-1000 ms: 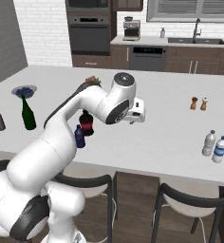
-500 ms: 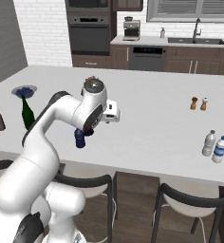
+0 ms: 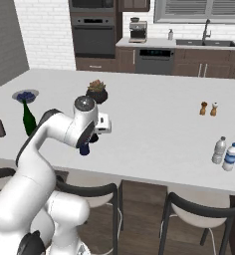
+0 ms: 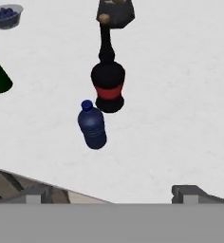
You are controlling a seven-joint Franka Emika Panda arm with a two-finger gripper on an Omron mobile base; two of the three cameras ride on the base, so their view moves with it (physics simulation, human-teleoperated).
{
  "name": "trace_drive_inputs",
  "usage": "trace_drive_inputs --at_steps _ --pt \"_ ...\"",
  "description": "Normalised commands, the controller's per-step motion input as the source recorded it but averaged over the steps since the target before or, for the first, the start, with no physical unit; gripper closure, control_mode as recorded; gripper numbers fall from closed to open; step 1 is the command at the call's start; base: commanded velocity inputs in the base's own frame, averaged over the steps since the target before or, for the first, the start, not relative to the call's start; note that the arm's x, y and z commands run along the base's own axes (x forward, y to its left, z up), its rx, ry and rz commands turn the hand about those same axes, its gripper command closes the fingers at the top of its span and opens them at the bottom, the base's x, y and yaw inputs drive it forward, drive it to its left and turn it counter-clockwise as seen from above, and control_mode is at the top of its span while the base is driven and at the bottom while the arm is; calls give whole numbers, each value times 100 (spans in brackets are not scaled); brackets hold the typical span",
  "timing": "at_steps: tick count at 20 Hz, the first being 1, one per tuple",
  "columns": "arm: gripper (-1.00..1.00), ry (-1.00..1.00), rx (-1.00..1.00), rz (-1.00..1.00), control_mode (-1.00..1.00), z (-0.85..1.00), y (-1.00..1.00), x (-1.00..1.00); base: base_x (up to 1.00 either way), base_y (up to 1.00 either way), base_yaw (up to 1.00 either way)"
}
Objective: Move the plastic bottles in the middle to the plastics group, and the glass bottles in the middle to the glass group.
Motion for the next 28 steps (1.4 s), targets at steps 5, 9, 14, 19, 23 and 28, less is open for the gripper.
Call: trace_drive_inputs --at_steps 5,9,14,19,23,28 --pt "-100 -1 0 2 -100 -16 27 23 0 0 0" --pt "-100 -3 0 0 -100 -12 20 33 0 0 0" --pt "-100 -1 0 0 -100 -1 15 46 0 0 0" --pt "-100 0 0 0 -100 -4 28 41 0 0 0" --pt "-100 0 0 1 -100 -16 29 37 0 0 0" --pt "-100 0 0 5 -100 -20 10 24 0 0 0"
